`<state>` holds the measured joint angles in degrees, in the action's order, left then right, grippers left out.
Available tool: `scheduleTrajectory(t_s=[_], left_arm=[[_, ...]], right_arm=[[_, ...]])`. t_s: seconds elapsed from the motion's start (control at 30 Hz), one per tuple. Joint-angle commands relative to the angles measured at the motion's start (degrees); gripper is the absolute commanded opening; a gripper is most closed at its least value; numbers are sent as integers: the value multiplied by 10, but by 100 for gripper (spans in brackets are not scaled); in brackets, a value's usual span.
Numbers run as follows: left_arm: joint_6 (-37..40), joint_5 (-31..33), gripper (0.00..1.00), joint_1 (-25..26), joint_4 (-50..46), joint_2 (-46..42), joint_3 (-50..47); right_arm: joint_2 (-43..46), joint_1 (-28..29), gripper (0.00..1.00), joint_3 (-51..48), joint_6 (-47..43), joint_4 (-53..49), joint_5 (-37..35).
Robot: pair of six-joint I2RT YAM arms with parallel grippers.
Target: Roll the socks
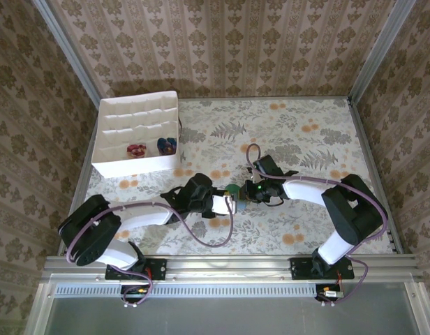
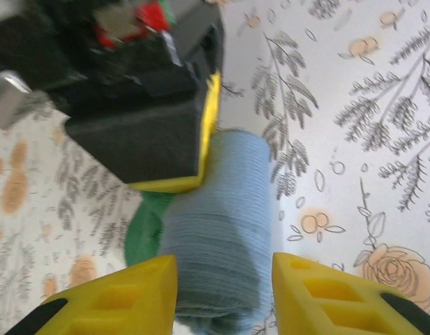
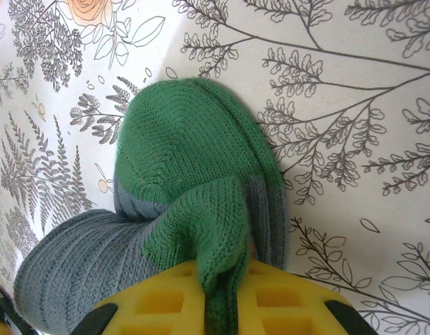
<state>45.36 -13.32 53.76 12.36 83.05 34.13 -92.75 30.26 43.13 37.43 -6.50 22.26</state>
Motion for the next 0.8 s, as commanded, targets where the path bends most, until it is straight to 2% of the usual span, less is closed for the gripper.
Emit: scheduleTrajectory(t_s=[0.0, 0.13, 0.3, 0.43, 0.5, 0.57, 0.67, 0.77], left_arm=[[25, -3, 35, 7, -33, 31, 24], [31, 18, 40, 8, -27, 71, 42], [30, 30, 40, 8, -52, 123, 69], [11, 20, 28, 6, -105, 147, 92], [-10, 2, 18, -5, -159, 161, 118], [-30, -59, 9, -20, -225, 175, 154], [-64, -131, 4, -37, -303, 200, 204], [-98, -160, 3, -42, -357, 220, 242]], right_arm=[[-39, 7, 13, -23, -14, -98, -35], [-37, 7, 12, -24, -15, -100, -35], [-31, 7, 13, -24, -15, -93, -22], [-10, 5, 15, -20, -20, -95, -7], [6, 1, 20, -7, -28, -117, 0], [31, -5, 31, 0, -35, -125, 5], [81, -12, 46, 2, -36, -127, -1], [126, -14, 51, -2, -32, -131, -29]])
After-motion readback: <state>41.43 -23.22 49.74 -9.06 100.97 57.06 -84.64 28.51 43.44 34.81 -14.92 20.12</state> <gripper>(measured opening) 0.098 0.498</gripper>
